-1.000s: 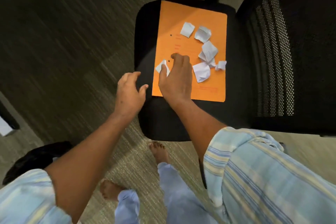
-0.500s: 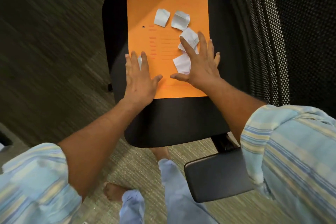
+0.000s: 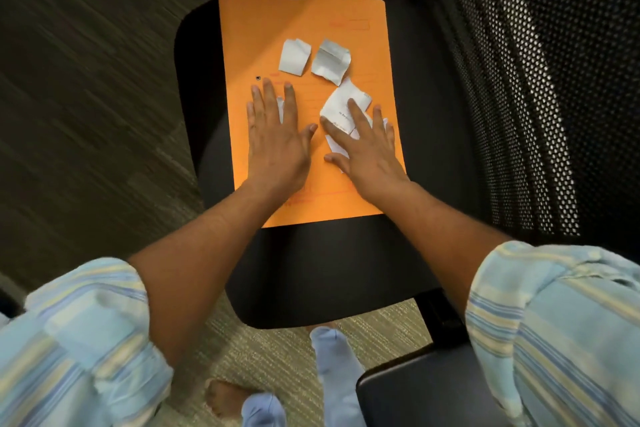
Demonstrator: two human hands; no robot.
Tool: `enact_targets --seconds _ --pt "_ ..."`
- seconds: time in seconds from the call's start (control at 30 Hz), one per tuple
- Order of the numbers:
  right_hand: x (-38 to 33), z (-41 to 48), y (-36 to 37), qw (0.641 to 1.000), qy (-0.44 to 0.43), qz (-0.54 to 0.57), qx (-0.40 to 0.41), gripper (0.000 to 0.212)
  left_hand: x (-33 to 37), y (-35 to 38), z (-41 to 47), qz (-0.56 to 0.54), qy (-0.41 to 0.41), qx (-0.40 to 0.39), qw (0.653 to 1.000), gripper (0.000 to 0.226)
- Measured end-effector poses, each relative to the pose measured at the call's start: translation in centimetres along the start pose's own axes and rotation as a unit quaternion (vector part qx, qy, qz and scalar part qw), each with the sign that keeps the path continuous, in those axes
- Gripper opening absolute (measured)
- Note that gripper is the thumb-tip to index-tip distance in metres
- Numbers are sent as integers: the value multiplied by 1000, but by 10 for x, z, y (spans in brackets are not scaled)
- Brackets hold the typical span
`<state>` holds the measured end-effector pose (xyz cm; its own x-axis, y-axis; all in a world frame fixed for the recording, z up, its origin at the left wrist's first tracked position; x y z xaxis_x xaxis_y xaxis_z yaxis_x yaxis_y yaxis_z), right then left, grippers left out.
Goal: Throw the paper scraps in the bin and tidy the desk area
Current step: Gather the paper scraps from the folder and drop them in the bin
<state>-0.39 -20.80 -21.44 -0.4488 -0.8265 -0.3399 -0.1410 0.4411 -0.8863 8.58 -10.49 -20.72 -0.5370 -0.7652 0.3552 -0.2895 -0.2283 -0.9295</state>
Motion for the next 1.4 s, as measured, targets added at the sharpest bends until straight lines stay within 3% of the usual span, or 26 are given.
enact_targets --seconds 0.27,0.5,0.67,0.83,0.97,1.17,1.3,1.4 --pt "-5 -7 -5 995 -31 51 81 29 23 -3 61 -7 79 -19 997 66" --pt "-5 -8 4 994 -30 37 99 44 39 4 87 85 150 -30 985 63" --pt "0 -8 16 992 -3 49 113 48 44 11 96 134 146 -54 979 61" --pt "-3 -11 11 986 6 34 161 56 47 5 96 79 134 -40 987 41" --pt "-6 -14 15 992 4 -4 128 74 46 -5 92 58 133 -2 989 33" --pt "-8 -17 6 990 9 21 136 46 34 -15 75 -13 107 39 993 27" --pt "-14 -18 1 975 42 123 177 33 18 -21 56 -107 49 53 992 24" --pt "-12 -15 1 967 76 179 163 32 6 -30 32 -181 3 79 980 19"
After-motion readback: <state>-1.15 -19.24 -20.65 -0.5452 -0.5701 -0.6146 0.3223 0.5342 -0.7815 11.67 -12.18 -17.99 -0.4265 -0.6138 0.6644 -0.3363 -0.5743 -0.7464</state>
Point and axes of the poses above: each hand's wrist, its own z-axis towards the middle knuckle, its own y-axis out of the palm, x = y × z, the point moved 8 cm from there along z, towards the middle knuckle, and after that the axes turned 1 degree about y, right-handed, at the moved point
